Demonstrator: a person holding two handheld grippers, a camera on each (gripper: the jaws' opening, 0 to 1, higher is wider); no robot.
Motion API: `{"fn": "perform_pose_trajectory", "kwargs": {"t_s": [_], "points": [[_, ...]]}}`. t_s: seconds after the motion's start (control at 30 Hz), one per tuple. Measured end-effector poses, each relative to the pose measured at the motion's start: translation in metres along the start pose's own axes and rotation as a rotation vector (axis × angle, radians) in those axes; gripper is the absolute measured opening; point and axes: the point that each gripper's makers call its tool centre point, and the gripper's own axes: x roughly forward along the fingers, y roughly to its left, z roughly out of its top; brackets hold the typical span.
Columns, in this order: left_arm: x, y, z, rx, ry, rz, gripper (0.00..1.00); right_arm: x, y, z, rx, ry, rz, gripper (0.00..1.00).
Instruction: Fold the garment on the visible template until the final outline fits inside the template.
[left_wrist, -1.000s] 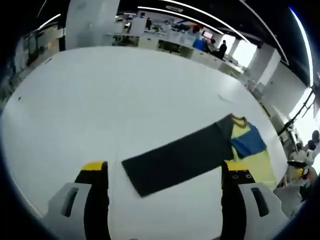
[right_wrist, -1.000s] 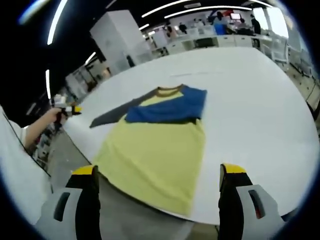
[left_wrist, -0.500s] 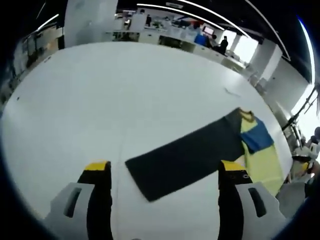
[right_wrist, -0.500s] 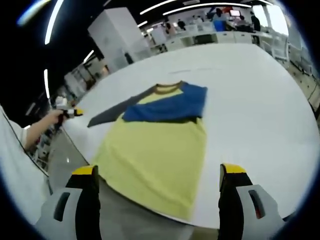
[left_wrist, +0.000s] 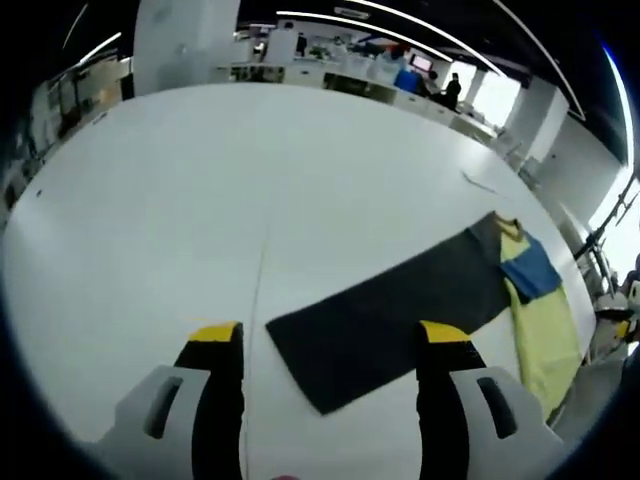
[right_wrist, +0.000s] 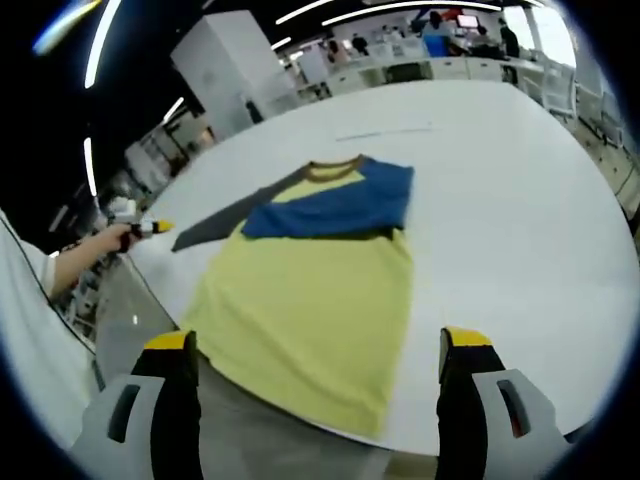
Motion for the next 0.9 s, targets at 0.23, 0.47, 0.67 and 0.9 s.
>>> {"fn": "perform_pose_trajectory", "kwargs": {"t_s": [0.23,0.47,0.67,0.9], "points": [[0.008,0.008,-0.006,-0.008,0.001,0.012,0.61,0.002,0.000,0.000,-0.002,0.009,-0.002,1.00],[0.014,0.013,-0.008,-0.003,-0.008,0.029,0.56,0.004,0.001,0.000,0.000,0.014,-0.003,1.00],[0.019,0.017,-0.010,0.000,-0.003,0.040,0.51,0.005,0.000,0.001,0.005,0.016,-0.006,1.00],[0.025,0.021,-0.007,-0.005,-0.013,0.043,0.42,0.007,-0.001,0.001,0.006,0.018,-0.007,1.00]]}}
